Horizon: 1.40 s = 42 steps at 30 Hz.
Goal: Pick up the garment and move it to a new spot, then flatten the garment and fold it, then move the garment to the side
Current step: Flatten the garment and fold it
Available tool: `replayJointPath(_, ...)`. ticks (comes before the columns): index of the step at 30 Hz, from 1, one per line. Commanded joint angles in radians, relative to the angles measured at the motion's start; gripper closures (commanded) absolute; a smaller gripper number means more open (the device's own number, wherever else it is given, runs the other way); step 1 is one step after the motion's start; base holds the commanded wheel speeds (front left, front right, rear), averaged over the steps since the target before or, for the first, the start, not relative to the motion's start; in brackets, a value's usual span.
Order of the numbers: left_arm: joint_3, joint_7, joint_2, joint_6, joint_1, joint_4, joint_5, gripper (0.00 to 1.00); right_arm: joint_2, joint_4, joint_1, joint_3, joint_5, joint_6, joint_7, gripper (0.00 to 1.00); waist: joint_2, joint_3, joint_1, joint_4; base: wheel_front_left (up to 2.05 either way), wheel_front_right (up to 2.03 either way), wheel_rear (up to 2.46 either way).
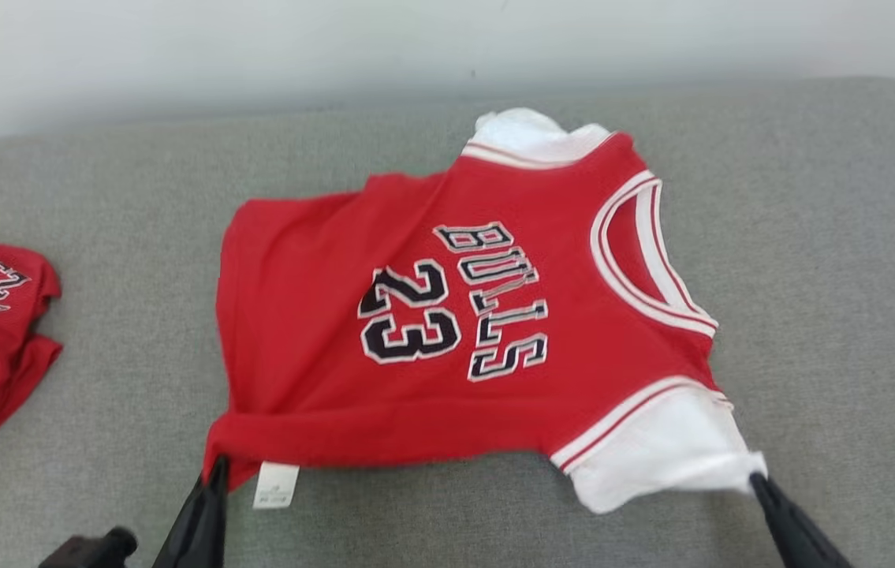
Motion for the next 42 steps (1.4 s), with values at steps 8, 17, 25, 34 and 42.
replayJointPath(8,0.020,0.008,0.024,0.027,0.115,-0.026,-0.020,1.00,0.045,-0.055,0.131,-0.022,0.033,0.000,0.142,1.00,0.0001,-0.070,0.0003,-0.018,0.00,0.00,0.00)
replayJointPath(17,0.020,0.040,0.054,0.050,0.202,-0.070,-0.019,1.00,0.113,-0.112,0.231,-0.099,-0.005,0.000,0.269,1.00,0.0001,-0.092,0.0003,-0.038,0.00,0.00,0.00)
replayJointPath(25,0.011,0.063,0.064,0.061,0.205,-0.095,-0.015,1.00,0.164,-0.140,0.220,-0.154,-0.045,0.000,0.315,1.00,0.0001,-0.093,0.0003,-0.037,0.00,0.00,0.00)
replayJointPath(34,-0.006,0.120,0.061,0.086,0.163,-0.155,-0.013,1.00,0.186,-0.140,0.095,-0.216,-0.121,0.000,0.281,1.00,0.0001,-0.059,0.0003,-0.022,0.00,0.00,0.00)
replayJointPath(42,-0.015,0.188,0.061,0.097,0.086,-0.155,-0.024,1.00,0.126,-0.067,-0.097,-0.151,-0.165,0.000,0.315,1.00,0.0001,-0.024,0.0003,-0.005,0.00,0.00,0.00)
